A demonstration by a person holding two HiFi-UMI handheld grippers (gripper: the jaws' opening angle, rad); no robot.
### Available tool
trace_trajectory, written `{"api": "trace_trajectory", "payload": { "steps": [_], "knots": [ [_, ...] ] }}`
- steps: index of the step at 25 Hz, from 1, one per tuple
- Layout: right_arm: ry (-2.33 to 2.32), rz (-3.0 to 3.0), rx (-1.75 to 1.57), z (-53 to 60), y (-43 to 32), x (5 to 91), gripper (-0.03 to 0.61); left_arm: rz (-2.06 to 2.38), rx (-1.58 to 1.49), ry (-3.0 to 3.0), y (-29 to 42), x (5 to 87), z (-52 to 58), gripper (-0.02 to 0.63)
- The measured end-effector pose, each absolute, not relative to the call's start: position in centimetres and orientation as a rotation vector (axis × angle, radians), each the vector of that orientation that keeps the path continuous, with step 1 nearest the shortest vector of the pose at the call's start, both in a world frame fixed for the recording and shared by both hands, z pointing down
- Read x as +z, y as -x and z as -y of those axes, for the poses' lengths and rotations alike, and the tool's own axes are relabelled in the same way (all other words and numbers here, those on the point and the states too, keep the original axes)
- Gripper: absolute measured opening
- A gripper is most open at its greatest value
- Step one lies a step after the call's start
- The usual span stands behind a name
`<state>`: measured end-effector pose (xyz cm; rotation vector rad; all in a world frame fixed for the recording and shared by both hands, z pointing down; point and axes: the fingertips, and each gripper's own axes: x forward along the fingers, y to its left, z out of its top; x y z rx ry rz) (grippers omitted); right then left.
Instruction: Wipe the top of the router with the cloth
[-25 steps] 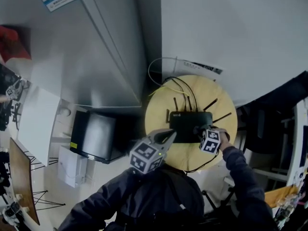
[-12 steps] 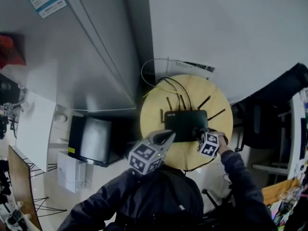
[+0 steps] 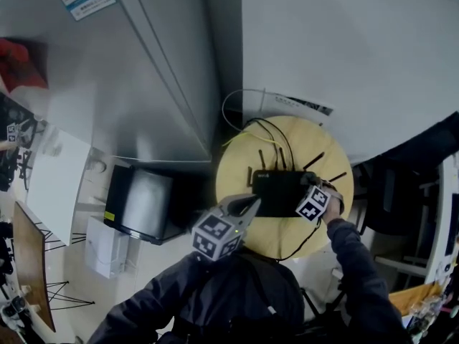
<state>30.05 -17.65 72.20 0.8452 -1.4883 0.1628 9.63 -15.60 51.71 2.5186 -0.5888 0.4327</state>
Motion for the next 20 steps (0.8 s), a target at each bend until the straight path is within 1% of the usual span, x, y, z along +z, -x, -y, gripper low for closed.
{"api": "trace_trajectory", "payload": {
  "steps": [7,20],
  "knots": [
    [-0.734,1.499,0.112,16.4,-29.6,72.6,0.071,0.584,0.422,-2.517,-10.0,51.7,15.9,0.002],
    [-0.639,1.593,0.213,7.8,-28.0,72.7,0.071,0.479,0.441,-2.545,-11.5,51.4,13.7,0.002]
  ]
}}
